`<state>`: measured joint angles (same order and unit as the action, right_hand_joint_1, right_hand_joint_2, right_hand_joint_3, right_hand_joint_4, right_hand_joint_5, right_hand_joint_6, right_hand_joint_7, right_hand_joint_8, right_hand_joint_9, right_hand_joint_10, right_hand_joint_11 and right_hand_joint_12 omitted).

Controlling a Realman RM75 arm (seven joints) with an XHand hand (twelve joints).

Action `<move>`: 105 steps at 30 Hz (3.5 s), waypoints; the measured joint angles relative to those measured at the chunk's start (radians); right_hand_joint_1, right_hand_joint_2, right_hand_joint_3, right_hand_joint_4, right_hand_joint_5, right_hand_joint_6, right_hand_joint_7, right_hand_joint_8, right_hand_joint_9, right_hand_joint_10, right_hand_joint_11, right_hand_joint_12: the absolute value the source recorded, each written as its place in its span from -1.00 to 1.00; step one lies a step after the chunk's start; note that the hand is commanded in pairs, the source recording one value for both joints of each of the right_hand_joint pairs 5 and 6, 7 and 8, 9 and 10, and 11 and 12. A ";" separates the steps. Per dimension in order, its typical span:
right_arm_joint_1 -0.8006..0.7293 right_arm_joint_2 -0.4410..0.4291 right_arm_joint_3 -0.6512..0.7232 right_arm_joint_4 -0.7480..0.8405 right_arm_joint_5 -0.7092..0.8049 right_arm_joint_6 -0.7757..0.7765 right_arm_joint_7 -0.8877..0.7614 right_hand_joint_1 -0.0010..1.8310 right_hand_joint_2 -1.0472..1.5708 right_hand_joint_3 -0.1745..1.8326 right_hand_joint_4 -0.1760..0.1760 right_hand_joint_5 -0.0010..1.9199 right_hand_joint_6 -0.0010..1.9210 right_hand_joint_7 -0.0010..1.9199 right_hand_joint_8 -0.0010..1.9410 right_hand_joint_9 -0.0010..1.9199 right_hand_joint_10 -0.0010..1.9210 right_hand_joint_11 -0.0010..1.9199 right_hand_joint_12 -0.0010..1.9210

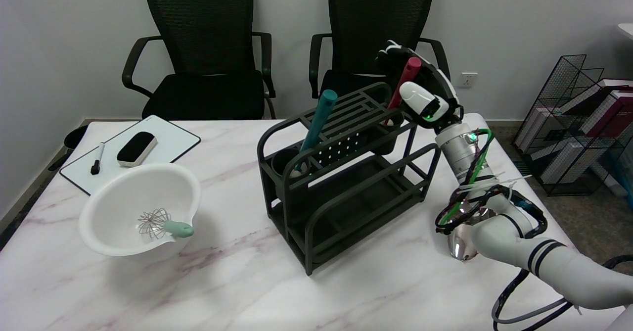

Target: Pick up the pink sponge bottle brush.

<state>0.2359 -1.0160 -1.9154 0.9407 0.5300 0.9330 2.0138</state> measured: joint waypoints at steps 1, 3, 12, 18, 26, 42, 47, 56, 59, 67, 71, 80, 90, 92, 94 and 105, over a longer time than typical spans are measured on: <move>0.000 0.000 -0.001 0.001 0.000 -0.002 0.000 0.26 -0.21 0.39 0.00 -0.18 -0.18 -0.63 -0.63 -0.56 -0.56 -0.64 -0.64; -0.001 0.000 -0.002 0.003 -0.001 -0.005 0.000 0.26 -0.22 0.40 0.00 -0.17 -0.17 -0.61 -0.61 -0.55 -0.55 -0.64 -0.64; -0.002 -0.001 -0.004 0.012 -0.003 -0.021 -0.009 0.25 -0.21 0.41 0.00 -0.13 -0.14 -0.52 -0.53 -0.47 -0.47 -0.61 -0.61; 0.001 -0.001 -0.005 0.021 -0.004 -0.036 -0.026 0.25 -0.18 0.37 0.00 -0.13 -0.13 -0.22 -0.23 -0.32 -0.32 -0.56 -0.56; 0.007 -0.002 -0.006 0.029 -0.004 -0.051 -0.043 0.23 -0.07 0.26 0.00 -0.10 -0.10 0.41 0.39 0.18 0.18 -0.30 -0.30; 0.025 -0.006 -0.007 0.031 0.000 -0.072 -0.056 0.15 0.21 0.16 0.00 0.33 0.33 0.67 0.65 0.65 0.65 0.52 0.52; 0.034 -0.008 -0.007 0.031 0.000 -0.079 -0.058 0.14 0.36 0.11 0.00 0.71 0.71 0.77 0.75 0.72 0.72 0.60 0.60; 0.050 -0.012 -0.008 0.030 -0.001 -0.093 -0.068 0.12 0.54 0.05 0.00 1.00 1.00 0.82 0.80 0.75 0.75 0.64 0.64; 0.054 -0.013 -0.009 0.030 -0.003 -0.097 -0.071 0.13 0.52 0.05 0.00 1.00 1.00 0.84 0.82 0.77 0.77 0.64 0.64; 0.064 -0.016 -0.013 0.031 -0.001 -0.107 -0.077 0.15 0.81 -0.19 0.00 1.00 1.00 1.00 0.98 0.93 0.93 0.78 0.78; 0.069 -0.017 -0.014 0.033 0.000 -0.111 -0.078 0.12 0.90 -0.24 0.00 1.00 1.00 1.00 0.98 0.98 0.98 0.84 0.84; 0.085 -0.021 -0.009 0.035 0.000 -0.133 -0.081 0.14 0.96 -0.33 0.00 1.00 1.00 1.00 0.98 1.00 1.00 1.00 1.00; 0.116 -0.021 0.019 0.038 -0.003 -0.183 -0.082 0.18 0.92 -0.30 0.00 1.00 1.00 1.00 0.98 1.00 1.00 1.00 1.00; 0.123 -0.021 0.024 0.040 -0.003 -0.194 -0.082 0.21 0.89 -0.26 0.00 1.00 1.00 1.00 0.98 1.00 1.00 1.00 1.00; 0.132 -0.021 0.028 0.044 -0.004 -0.208 -0.082 0.22 0.88 -0.24 0.00 1.00 1.00 1.00 0.98 1.00 1.00 1.00 1.00; 0.176 -0.012 0.041 0.098 -0.039 -0.337 -0.080 0.24 0.87 -0.21 0.00 1.00 1.00 1.00 0.98 1.00 1.00 1.00 1.00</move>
<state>0.4123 -1.0276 -1.8745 1.0383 0.4907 0.5956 1.9342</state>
